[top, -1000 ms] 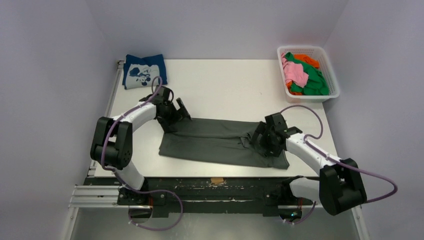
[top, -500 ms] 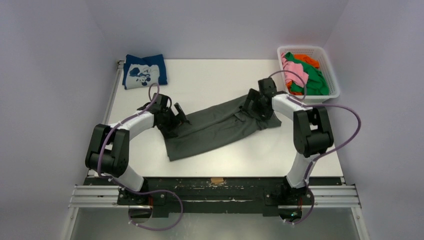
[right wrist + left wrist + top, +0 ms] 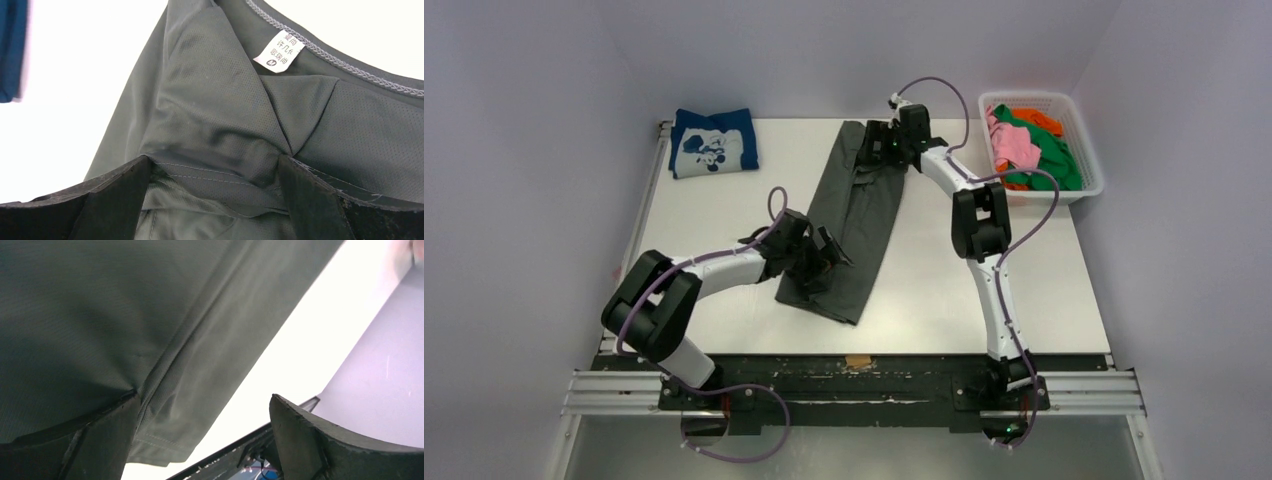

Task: Fold and stack the t-shirts
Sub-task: Rotate the tshirt 90 degrees, then grab the bottom of the folded rectangular tshirt with both arms, then fold the folded rectangular tshirt in 1/3 of the way

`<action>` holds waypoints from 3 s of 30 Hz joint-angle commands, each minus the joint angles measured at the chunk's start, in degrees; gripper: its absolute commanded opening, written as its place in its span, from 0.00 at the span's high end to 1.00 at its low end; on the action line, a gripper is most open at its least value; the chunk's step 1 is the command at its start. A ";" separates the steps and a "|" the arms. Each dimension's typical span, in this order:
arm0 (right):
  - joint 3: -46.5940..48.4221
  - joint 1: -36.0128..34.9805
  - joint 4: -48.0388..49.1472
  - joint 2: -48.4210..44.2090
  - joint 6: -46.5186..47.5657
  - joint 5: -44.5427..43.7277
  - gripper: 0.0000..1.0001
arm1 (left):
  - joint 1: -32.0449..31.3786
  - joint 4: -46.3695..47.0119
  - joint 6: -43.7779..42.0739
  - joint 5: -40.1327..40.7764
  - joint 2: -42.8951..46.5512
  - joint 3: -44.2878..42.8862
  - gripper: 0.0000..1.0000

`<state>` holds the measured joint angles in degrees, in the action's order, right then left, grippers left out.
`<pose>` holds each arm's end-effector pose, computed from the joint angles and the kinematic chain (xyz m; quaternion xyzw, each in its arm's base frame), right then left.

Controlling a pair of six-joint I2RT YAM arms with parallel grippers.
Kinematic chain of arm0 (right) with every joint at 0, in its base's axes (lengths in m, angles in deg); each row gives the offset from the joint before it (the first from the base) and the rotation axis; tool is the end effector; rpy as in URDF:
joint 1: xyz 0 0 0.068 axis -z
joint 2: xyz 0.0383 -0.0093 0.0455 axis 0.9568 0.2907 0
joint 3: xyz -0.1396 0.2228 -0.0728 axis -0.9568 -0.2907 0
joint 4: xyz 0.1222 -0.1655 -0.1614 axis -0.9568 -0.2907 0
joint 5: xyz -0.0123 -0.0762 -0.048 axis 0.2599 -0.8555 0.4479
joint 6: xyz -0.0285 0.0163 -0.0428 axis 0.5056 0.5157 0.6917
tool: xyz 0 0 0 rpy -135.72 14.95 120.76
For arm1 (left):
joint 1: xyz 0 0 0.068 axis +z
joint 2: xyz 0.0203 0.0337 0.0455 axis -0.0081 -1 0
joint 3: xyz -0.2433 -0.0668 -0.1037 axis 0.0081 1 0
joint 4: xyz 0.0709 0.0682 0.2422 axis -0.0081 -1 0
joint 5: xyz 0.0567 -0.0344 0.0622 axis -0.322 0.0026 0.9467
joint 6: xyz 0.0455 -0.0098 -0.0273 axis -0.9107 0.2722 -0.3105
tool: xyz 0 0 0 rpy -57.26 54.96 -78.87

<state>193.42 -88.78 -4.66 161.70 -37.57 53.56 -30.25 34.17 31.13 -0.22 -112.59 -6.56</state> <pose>0.5515 0.1640 0.1627 -0.0212 0.8869 0.2431 0.3922 0.2495 -0.1594 0.1564 -0.2504 0.9069 -0.3206 0.1102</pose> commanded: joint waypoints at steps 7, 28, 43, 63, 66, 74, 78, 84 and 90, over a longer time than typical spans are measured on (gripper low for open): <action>10.44 -6.16 2.83 2.78 3.72 1.15 0.01 | -9.62 -3.36 2.17 0.46 -6.38 -9.01 0.00; -60.17 -10.50 -7.94 -60.33 -6.13 -9.37 0.04 | 1.31 -28.52 -20.30 8.16 31.73 5.58 0.01; -83.89 -29.79 -4.11 -66.90 -20.51 -5.28 0.30 | 2.18 -20.85 -26.40 -1.74 12.54 6.16 0.47; -86.81 -32.41 -5.15 -63.39 -22.32 -3.78 0.96 | 1.97 -21.24 -28.22 -0.79 12.60 9.78 1.00; -87.49 -33.96 -6.03 -65.39 -22.78 0.62 1.00 | 0.32 -24.76 -27.51 -0.96 19.77 11.20 1.00; -79.39 -36.52 -16.59 -70.69 -20.49 -0.73 1.00 | -1.18 -32.11 -26.38 -1.76 33.97 7.69 1.00; -71.43 -36.37 -20.58 -69.95 -18.26 -10.75 1.00 | -0.21 -29.69 -26.10 1.71 30.57 2.68 1.00; -61.93 -31.50 -20.42 -65.05 -13.10 -16.87 1.00 | 2.35 -22.17 -26.50 3.35 19.43 -7.70 1.00; -55.79 -22.52 -15.31 -58.27 -8.47 -18.22 1.00 | 5.16 -26.91 -30.33 5.33 2.81 -23.43 1.00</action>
<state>132.22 -116.32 -22.30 99.43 -50.77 39.48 -27.19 7.20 3.61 3.39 -101.82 -21.05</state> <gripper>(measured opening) 0.012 0.015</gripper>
